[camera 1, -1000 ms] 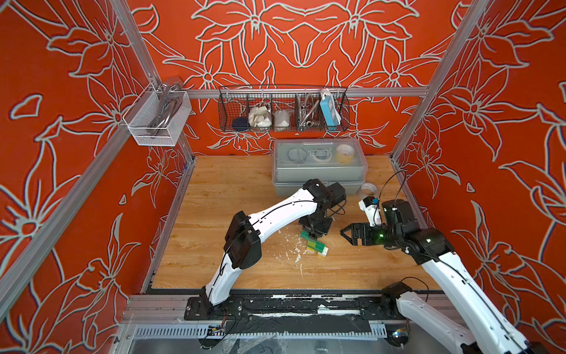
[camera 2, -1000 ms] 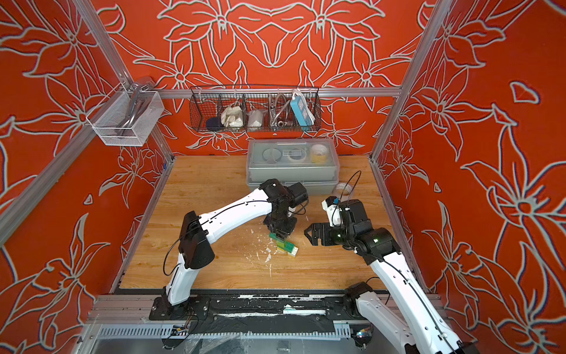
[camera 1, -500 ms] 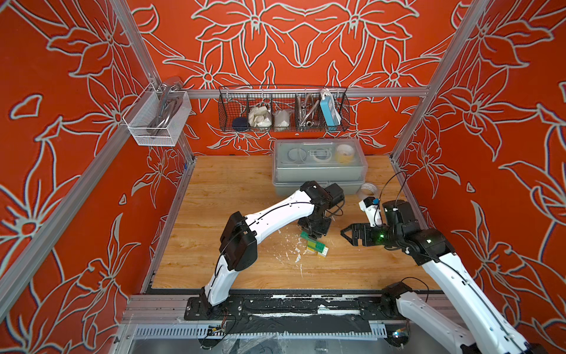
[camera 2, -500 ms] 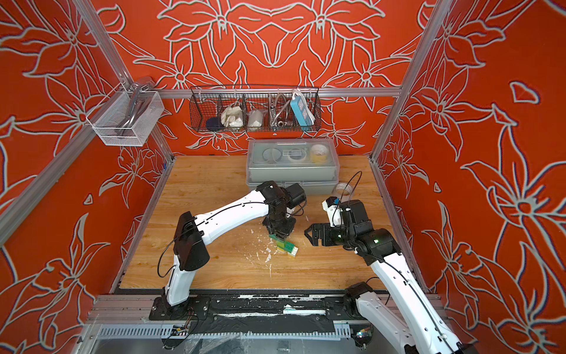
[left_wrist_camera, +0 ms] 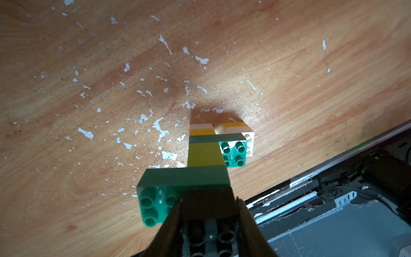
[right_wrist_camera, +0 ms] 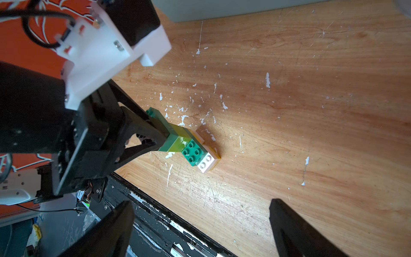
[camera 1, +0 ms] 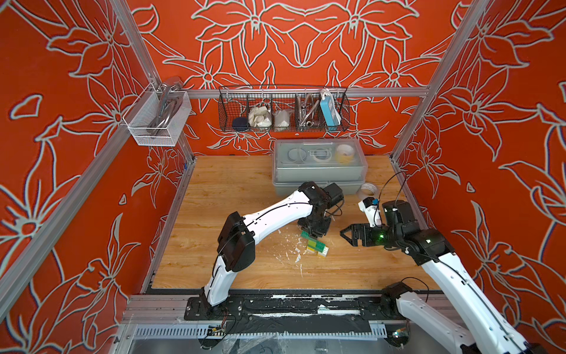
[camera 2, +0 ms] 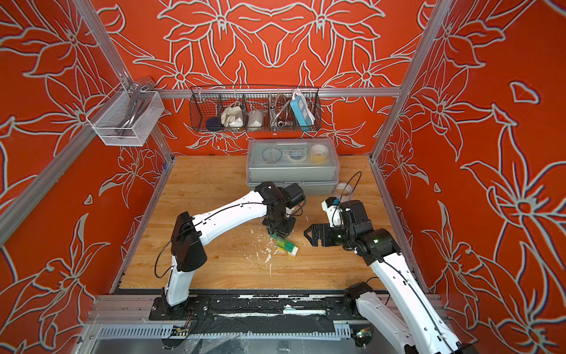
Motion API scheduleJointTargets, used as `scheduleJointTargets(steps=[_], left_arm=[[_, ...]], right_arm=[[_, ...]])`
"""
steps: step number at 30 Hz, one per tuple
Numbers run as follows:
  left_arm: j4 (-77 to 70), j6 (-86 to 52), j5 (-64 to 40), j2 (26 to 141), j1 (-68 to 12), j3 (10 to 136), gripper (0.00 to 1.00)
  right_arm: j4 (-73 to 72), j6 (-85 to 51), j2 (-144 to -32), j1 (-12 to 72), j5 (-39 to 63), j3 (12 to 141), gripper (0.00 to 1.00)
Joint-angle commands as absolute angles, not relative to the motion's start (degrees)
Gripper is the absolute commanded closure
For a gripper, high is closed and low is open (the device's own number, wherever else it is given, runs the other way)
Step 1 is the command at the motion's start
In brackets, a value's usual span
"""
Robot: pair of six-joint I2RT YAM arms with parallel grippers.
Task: Assemble a giraffe with lego
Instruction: Assemble the lego brick with the lego brick.
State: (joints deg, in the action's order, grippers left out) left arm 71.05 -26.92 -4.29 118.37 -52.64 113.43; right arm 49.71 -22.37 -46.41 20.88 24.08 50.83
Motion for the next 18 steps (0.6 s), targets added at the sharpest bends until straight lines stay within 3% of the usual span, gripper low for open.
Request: scheduleJointTargets(steps=[1, 4, 18], left_arm=[[71.84, -26.74, -4.66, 122.7, -52.56, 112.8, 0.61], [72.5, -26.79, -4.53, 122.31, -52.56, 113.7, 0.56], [73.74, -27.59, -4.04, 120.17, -53.61, 113.36, 0.56]], right_arm=[[49.19, -22.06, -46.31, 20.48, 24.74, 50.36, 0.0], [49.2, -22.08, -46.05, 20.47, 24.84, 50.1, 0.0], [49.04, -22.06, -45.72, 20.48, 25.02, 49.81, 0.0]])
